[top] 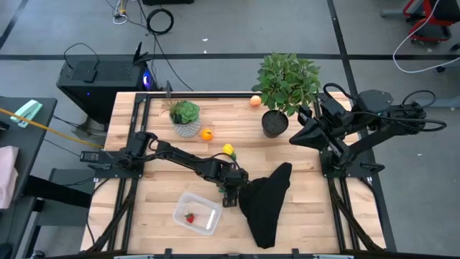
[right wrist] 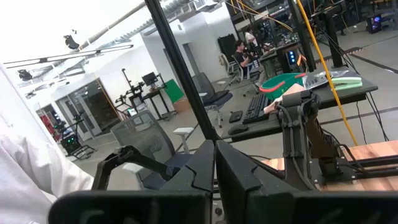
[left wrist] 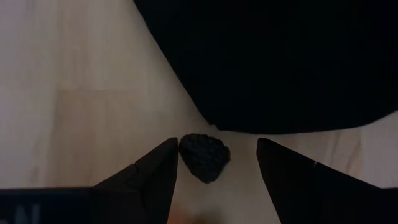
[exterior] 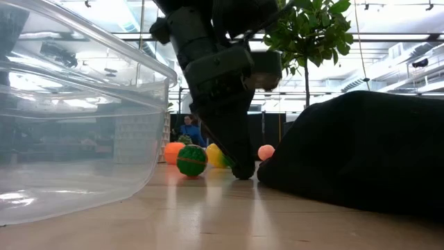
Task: Pick and placing Produce into tupperware
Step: Put the blackberry into the transparent bin
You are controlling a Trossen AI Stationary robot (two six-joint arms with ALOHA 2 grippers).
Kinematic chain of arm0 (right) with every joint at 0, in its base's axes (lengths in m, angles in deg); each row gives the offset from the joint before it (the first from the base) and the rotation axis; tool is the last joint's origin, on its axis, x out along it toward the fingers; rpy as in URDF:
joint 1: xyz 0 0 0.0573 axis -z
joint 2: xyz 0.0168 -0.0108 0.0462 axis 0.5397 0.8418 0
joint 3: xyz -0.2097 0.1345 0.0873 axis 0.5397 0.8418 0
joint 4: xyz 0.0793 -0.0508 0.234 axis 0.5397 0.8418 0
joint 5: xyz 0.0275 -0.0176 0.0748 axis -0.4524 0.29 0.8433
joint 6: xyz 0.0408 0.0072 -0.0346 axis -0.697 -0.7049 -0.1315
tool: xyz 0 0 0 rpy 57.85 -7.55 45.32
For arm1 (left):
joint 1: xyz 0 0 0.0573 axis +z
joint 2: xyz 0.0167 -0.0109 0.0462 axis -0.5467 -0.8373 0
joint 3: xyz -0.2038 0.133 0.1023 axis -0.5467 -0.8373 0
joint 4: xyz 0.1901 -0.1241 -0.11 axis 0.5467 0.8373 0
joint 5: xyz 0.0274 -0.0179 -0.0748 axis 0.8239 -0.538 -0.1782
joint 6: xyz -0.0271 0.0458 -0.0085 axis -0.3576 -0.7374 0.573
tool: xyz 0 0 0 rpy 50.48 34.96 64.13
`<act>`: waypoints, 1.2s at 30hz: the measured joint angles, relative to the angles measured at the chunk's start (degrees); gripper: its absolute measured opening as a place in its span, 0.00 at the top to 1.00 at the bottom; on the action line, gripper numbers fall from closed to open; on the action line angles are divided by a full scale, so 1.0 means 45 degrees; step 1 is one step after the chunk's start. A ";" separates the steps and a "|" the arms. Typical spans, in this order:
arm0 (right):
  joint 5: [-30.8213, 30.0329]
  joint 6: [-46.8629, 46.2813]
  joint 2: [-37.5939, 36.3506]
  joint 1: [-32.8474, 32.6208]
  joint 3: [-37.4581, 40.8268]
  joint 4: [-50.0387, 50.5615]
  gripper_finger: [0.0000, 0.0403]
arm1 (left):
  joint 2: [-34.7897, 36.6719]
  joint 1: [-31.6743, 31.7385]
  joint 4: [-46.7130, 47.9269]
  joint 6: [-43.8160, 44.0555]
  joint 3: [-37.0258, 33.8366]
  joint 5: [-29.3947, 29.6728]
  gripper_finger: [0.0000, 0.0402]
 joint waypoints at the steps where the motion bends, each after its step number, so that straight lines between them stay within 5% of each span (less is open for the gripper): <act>1: 0.0000 0.0002 0.0000 0.0000 -0.0001 0.0000 0.94 | -0.0034 -0.0007 -0.0002 0.0023 0.0000 -0.0097 0.45; 23: 0.0000 -0.0047 0.0000 0.0005 0.0000 -0.0010 0.94 | -0.0302 0.0121 0.0309 -0.0235 0.0432 -0.0287 0.70; 36: 0.0000 -0.0031 0.0000 0.0000 0.0000 0.0015 0.94 | -0.0318 0.0077 0.6809 -0.2888 0.5980 -0.0800 0.69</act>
